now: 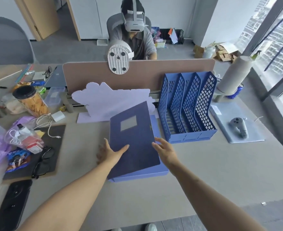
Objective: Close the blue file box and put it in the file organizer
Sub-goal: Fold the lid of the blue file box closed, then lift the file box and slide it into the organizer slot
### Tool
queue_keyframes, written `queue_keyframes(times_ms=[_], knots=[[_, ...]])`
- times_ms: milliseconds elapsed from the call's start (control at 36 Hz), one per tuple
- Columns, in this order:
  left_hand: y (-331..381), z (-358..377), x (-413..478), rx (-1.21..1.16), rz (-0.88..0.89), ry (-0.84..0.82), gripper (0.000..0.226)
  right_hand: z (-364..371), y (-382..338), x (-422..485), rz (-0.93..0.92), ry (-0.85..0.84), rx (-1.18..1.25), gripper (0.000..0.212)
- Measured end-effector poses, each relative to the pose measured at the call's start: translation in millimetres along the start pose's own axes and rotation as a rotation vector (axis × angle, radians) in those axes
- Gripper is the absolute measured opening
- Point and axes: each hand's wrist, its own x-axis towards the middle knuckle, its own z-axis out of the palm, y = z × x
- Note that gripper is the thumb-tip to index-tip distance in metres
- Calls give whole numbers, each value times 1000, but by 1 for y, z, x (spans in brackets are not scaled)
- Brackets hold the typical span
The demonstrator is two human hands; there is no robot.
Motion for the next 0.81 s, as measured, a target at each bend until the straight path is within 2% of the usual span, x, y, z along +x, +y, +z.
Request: queue_keyframes(times_ms=[83, 167, 306, 444, 667, 806], knots=[[-4, 8, 9, -6, -41, -34, 134, -8, 15, 1, 8, -14, -28, 28], [-3, 17, 13, -111, -27, -128, 137, -15, 35, 3, 46, 14, -28, 36], [-1, 25, 11, -183, -7, -103, 117, -15, 60, 11, 170, 18, 36, 43], [-12, 22, 19, -237, -8, -113, 119, -5, 70, 13, 237, 49, 33, 41], [-9, 36, 9, -118, 28, -14, 108, -2, 76, 6, 243, 50, -3, 41], [-11, 41, 7, -31, 44, 28, 113, -4, 87, 5, 258, 54, -33, 43]])
